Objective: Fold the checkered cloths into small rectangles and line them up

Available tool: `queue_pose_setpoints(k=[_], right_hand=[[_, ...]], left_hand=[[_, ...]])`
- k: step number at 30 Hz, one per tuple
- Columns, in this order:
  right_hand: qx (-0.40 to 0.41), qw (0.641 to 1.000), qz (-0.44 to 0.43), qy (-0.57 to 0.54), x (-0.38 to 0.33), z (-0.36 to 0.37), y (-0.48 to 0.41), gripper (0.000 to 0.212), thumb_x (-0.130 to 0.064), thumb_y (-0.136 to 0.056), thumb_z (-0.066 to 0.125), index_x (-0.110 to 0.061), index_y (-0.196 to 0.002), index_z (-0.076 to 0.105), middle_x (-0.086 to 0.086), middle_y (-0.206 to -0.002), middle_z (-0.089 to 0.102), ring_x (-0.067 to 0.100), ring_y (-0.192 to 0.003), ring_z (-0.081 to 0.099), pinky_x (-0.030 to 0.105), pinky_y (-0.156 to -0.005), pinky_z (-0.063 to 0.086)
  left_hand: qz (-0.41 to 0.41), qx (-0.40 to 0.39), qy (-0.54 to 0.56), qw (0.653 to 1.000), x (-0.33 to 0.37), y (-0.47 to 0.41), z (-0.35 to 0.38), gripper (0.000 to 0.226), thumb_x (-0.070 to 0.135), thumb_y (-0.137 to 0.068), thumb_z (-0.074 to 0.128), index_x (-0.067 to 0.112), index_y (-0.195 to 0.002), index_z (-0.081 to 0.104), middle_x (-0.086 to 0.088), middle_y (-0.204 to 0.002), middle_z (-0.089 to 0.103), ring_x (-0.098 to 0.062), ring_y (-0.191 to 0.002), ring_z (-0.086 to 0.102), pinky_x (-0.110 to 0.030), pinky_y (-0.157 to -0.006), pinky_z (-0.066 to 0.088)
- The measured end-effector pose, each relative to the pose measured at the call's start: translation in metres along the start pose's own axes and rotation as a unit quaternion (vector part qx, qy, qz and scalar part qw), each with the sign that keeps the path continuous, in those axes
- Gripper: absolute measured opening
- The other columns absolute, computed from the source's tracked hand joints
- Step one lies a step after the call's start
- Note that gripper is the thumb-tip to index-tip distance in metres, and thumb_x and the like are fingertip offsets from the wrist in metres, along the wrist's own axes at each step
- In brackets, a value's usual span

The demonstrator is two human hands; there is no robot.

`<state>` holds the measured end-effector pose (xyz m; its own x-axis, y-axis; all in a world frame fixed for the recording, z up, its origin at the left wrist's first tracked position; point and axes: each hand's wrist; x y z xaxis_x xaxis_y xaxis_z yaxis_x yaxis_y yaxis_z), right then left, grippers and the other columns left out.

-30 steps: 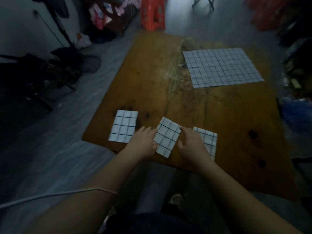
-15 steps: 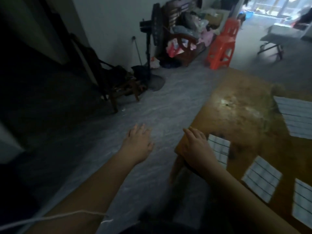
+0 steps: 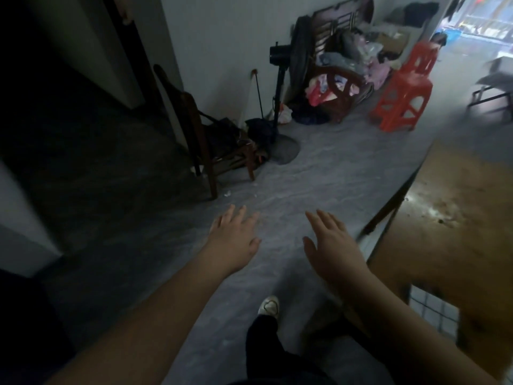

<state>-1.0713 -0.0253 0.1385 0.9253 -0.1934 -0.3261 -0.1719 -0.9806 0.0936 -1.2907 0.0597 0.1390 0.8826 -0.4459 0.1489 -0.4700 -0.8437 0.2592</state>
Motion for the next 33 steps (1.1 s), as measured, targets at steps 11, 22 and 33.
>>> queue_pose_setpoints(k=[11,22,33], right_hand=[[0.017,0.999,0.027,-0.033,0.044,-0.027,-0.226,0.066,-0.048,-0.103,0.04,-0.029,-0.161,0.016,0.001,-0.169,0.016,0.024,-0.156,0.011,0.041,-0.123,0.022],[0.038,0.988,0.153,-0.005,0.131,-0.079,-0.346,0.068,-0.053,-0.103,0.038,-0.032,-0.161,0.009,-0.002,-0.17,0.01,0.021,-0.156,0.005,0.041,-0.124,0.015],[0.052,0.958,0.282,0.0,0.226,-0.114,-0.528,0.068,-0.055,-0.103,0.034,-0.034,-0.161,0.004,-0.001,-0.17,0.008,0.021,-0.157,0.002,0.042,-0.126,0.012]], left_hand=[[0.039,-0.009,-0.067,0.997,0.002,-0.233,-0.089,0.068,0.05,-0.105,0.037,0.028,-0.164,0.01,-0.004,-0.172,0.007,-0.026,-0.158,0.004,-0.045,-0.127,0.009],[0.162,-0.013,-0.063,0.985,0.068,-0.439,-0.105,0.071,0.052,-0.104,0.039,0.026,-0.164,0.012,-0.006,-0.171,0.014,-0.029,-0.157,0.012,-0.044,-0.126,0.014],[0.281,-0.05,-0.077,0.955,0.136,-0.693,-0.147,0.07,0.054,-0.104,0.037,0.028,-0.164,0.01,-0.007,-0.171,0.011,-0.032,-0.157,0.008,-0.048,-0.126,0.012]])
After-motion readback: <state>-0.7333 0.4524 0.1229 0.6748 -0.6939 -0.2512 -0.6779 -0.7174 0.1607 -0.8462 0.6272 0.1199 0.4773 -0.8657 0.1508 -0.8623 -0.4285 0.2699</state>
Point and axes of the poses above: each hand's wrist, its own y-axis away from the middle knuckle, its own z-axis out of the palm, x = y × z
